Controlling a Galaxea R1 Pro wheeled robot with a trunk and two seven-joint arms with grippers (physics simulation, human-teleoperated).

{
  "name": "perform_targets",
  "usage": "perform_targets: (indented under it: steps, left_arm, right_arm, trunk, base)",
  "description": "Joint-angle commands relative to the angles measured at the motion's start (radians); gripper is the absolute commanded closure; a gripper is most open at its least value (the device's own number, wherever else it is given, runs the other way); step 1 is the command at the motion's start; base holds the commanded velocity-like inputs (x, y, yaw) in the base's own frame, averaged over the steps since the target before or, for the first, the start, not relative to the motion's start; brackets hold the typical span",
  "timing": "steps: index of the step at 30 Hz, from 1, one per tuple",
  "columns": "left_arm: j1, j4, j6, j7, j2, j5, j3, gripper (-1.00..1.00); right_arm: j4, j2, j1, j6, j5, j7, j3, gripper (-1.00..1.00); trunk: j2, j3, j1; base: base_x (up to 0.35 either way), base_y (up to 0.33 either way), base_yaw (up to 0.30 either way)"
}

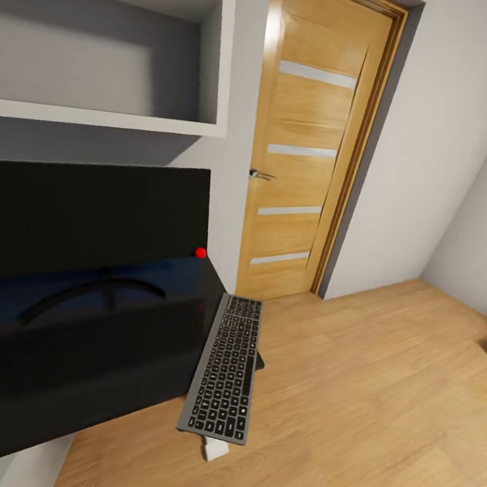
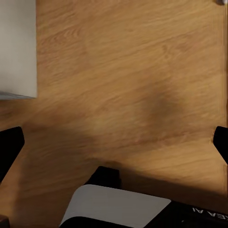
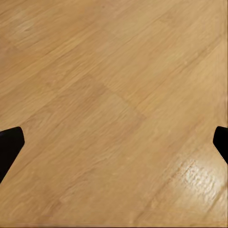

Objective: In the bedroom, organize the workspace by keeping the computer under the desk, ensuring the monitor is on the desk, placing the keyboard on the desk next to the monitor, placing the mouse on the desk next to the keyboard, moving the folder from the swivel chair onto the desk next to the mouse, stacking the notebook on top of the folder with the pen on top of the notebook, and positioning the swivel chair next to the desk.

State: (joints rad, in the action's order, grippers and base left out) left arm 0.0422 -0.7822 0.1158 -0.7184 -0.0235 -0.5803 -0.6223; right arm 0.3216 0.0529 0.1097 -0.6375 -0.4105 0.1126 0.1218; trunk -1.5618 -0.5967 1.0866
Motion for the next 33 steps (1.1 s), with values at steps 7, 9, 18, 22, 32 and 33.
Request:
perform_targets:
  steps: [7, 9, 18, 22, 32, 33]
  left_arm:
    - [0.001, 0.0, 0.005, -0.007, 0.001, -0.003, -0.004, -1.0]
    - [0.001, 0.0, 0.005, -0.007, 0.0, -0.003, -0.004, -1.0]
    - [0.001, 0.001, 0.005, -0.007, 0.0, -0.001, -0.004, -1.0]
    - [0.001, 0.001, 0.001, -0.007, 0.0, -0.001, -0.005, -1.0]
    - [0.001, 0.001, -0.008, -0.008, 0.0, -0.001, -0.009, -1.0]
    - [0.001, 0.001, -0.008, -0.008, 0.0, -0.001, -0.009, -1.0]
  right_arm:
    - [-0.016, 0.001, 0.001, -0.002, 0.0, 0.01, 0.009, -1.0]
    - [-0.018, 0.001, 0.001, 0.001, -0.002, 0.01, 0.009, -1.0]
    - [-0.021, -0.001, 0.001, 0.005, -0.001, 0.01, 0.009, -1.0]
    - [-0.021, -0.001, 0.001, 0.005, -0.002, 0.01, 0.009, -1.0]
    - [-0.021, -0.001, 0.001, 0.005, -0.001, 0.009, 0.009, -1.0]
    - [-0.021, -0.001, 0.001, 0.005, -0.001, 0.009, 0.009, -1.0]
  trunk:
    - [-0.001, -0.002, 0.0]
    - [-0.001, -0.003, 0.0]
    - [-0.001, -0.011, 0.0]
    - [-0.001, -0.017, 0.0]
    - [-0.001, -0.032, 0.0]
    - [-0.001, -0.034, 0.0]
  base:
    - [0.0, -0.013, -0.267]
    - [0.0, -0.135, -0.254]
    - [0.059, -0.265, -0.198]
    - [0.129, -0.319, -0.115]
    - [0.136, -0.308, -0.097]
    - [0.136, -0.263, -0.094]
